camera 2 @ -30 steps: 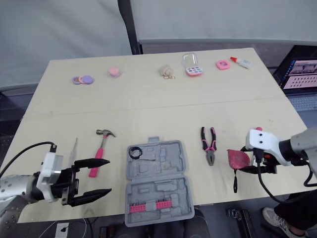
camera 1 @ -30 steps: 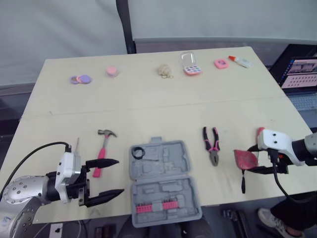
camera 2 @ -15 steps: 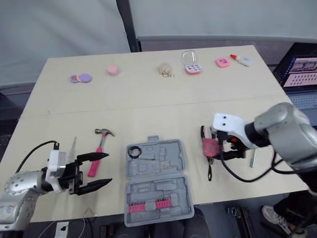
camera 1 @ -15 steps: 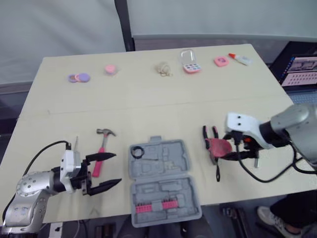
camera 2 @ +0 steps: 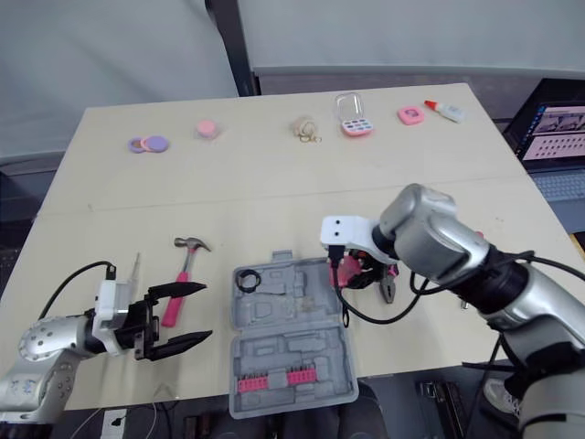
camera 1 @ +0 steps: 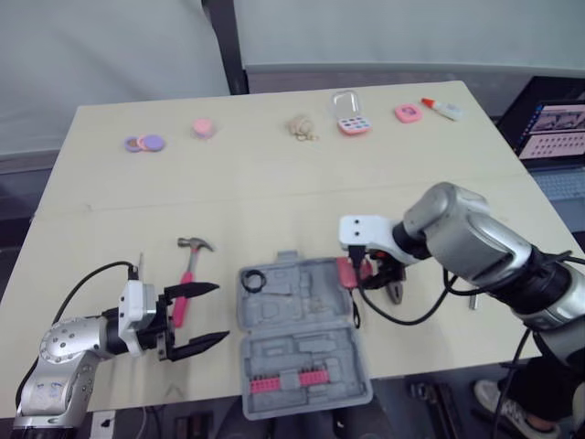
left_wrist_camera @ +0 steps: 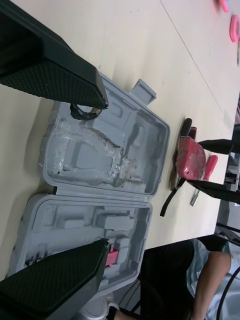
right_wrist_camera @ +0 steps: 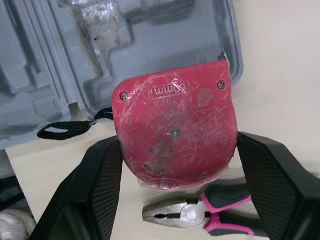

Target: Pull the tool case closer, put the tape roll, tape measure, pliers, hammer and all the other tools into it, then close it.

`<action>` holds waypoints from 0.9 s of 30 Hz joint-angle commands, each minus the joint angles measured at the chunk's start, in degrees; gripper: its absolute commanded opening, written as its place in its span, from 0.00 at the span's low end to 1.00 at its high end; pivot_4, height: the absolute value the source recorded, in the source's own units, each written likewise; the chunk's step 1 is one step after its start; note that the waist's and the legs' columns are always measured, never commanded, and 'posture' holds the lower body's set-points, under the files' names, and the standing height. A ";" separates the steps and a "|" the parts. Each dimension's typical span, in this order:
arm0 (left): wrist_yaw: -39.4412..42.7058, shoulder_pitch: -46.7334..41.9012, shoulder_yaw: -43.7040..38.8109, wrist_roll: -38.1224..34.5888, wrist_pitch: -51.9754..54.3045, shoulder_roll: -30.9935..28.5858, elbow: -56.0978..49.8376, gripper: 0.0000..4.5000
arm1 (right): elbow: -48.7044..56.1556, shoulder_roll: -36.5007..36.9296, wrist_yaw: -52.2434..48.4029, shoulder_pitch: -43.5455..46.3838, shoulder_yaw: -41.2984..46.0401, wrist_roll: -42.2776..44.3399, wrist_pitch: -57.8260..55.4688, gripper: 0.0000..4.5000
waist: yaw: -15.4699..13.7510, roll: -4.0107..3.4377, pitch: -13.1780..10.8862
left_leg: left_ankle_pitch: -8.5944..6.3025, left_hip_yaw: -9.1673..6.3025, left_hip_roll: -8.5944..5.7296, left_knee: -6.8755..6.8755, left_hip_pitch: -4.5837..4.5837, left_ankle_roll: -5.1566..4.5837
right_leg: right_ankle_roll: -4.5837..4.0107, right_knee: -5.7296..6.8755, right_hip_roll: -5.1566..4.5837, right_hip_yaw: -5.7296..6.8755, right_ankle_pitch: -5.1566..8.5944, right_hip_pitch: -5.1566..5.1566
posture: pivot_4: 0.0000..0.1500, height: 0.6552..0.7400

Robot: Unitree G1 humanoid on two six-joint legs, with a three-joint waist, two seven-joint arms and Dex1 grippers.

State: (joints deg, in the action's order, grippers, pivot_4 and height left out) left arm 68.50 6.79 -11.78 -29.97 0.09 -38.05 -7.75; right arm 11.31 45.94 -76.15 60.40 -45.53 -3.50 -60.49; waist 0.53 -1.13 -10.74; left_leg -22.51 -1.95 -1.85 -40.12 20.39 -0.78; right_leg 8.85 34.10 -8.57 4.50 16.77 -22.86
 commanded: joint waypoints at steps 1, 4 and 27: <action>0.42 0.43 -0.23 0.46 -1.44 0.04 0.80 1.00 | -0.08 -2.13 0.36 2.80 -2.85 -1.87 -0.97 0.68 | 0.18 0.00 0.00 | 0.00 0.00 0.00 0.01 0.00 0.00 | 0.00 0.02 0.00 0.01 0.00 -0.03 | 1.00 1.00; 0.16 0.51 -0.11 0.58 -1.86 0.41 1.04 1.00 | -1.79 -4.34 0.89 3.45 -5.52 -2.96 -0.78 0.68 | 0.56 0.06 0.03 | 0.00 0.00 -0.02 0.03 0.00 0.00 | 0.00 0.24 -0.02 0.05 0.00 -0.15 | 1.00 1.00; -4.04 1.56 1.89 0.87 0.57 1.28 -3.68 1.00 | -14.92 -15.16 3.42 6.20 -9.41 -8.25 3.31 0.68 | 1.50 0.09 0.05 | -0.01 0.04 -0.11 0.04 0.01 0.01 | -0.04 0.89 -0.12 0.06 -0.01 -0.64 | 1.00 1.00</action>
State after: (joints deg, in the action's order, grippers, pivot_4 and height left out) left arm 65.01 7.74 -10.07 -28.90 0.64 -36.99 -9.10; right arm -3.52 31.08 -72.88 65.21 -55.15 -10.97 -58.04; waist 2.03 -1.04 -10.69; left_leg -22.52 -1.91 -1.97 -40.08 20.40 -0.76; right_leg 8.81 34.99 -8.69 4.56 16.76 -23.49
